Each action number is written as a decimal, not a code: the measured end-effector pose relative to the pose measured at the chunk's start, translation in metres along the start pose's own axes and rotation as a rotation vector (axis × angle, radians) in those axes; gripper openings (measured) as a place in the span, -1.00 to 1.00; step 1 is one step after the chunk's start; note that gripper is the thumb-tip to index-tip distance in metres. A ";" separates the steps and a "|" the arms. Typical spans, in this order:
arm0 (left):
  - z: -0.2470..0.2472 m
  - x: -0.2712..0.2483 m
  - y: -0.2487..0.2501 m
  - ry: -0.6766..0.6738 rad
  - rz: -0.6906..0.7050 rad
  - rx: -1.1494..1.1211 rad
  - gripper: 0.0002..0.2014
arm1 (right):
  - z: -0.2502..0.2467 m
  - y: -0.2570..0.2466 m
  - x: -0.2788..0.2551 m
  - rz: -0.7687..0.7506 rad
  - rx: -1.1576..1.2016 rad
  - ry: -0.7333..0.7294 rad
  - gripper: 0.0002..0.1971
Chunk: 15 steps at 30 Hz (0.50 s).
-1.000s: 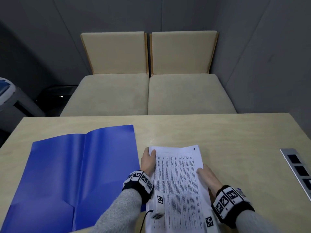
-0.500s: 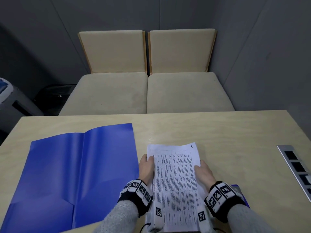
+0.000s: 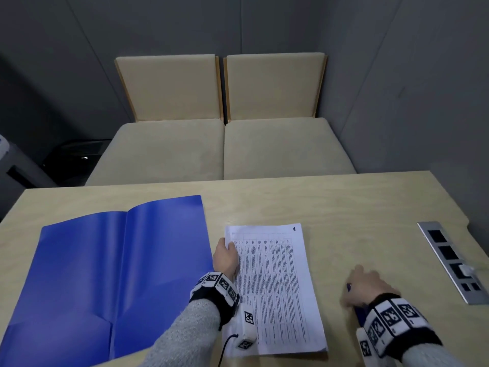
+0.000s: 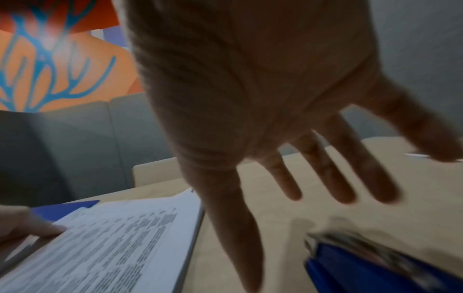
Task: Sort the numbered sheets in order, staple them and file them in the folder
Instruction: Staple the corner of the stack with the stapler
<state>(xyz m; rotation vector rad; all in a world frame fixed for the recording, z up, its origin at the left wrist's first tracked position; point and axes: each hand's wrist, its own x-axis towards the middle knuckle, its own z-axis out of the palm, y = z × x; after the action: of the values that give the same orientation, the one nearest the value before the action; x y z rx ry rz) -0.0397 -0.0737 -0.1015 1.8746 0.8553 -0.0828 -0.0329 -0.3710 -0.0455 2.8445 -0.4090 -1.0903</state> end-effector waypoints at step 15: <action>0.000 -0.002 -0.006 -0.002 0.048 -0.123 -0.73 | -0.052 0.006 0.009 -0.023 1.543 -0.225 -0.88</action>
<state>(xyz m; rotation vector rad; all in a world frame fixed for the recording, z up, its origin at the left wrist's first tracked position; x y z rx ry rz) -0.0442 -0.0738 -0.1054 1.7782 0.7959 -0.0018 0.0071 -0.3807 -0.0115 3.7921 -1.9641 -1.4863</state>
